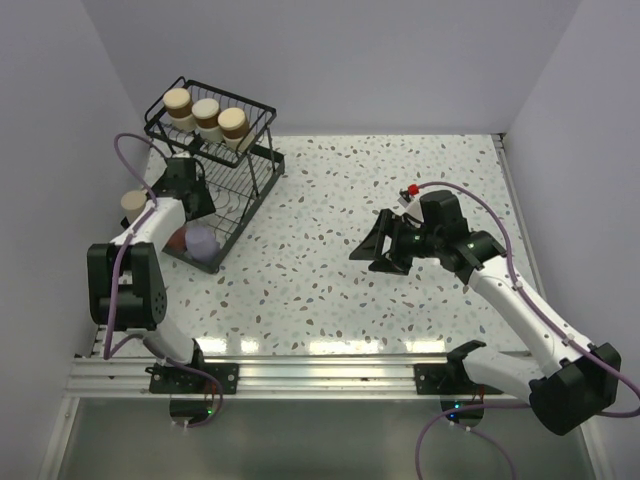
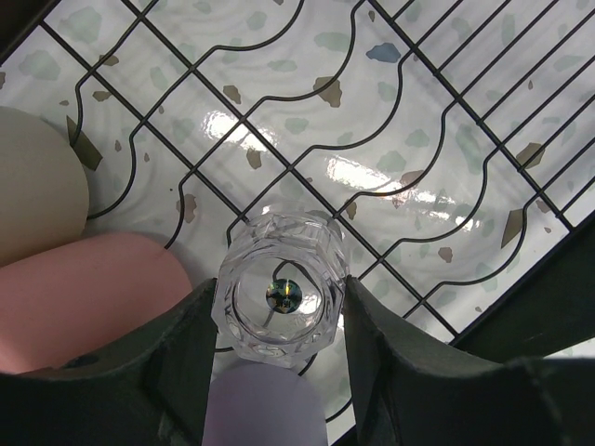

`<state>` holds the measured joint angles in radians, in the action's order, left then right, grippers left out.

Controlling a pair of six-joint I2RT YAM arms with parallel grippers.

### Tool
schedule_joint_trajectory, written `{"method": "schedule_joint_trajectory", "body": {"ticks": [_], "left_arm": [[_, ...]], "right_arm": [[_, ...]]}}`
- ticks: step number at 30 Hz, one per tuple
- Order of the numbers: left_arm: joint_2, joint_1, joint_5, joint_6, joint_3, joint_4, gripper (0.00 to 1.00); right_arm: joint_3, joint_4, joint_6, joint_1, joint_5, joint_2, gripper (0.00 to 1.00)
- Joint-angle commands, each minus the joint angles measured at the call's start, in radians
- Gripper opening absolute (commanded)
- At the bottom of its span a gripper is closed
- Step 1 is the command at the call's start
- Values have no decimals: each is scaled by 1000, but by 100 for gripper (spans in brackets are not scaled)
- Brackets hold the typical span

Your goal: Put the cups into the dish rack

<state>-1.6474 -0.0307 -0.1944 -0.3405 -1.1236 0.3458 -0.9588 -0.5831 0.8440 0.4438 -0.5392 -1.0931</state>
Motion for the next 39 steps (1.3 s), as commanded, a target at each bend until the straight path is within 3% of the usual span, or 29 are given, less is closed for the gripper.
{"method": "schedule_joint_trajectory", "body": {"ticks": [1,11,18,39], "left_arm": [[-28,0,-10,14,-19,-68,39],[-35,-2,-13,15,-61,-57,79],[-6,0,-19,18,-79,-62,98],[144,0,10,11,-228,30,100]], "right_arm": [[-12,16,-5,-5,16,-11,73],[-12,29,-6,-4,13,-28,73],[-12,31,-13,-4,8,-37,73],[-6,42,-28,-4,-5,-45,73]]}}
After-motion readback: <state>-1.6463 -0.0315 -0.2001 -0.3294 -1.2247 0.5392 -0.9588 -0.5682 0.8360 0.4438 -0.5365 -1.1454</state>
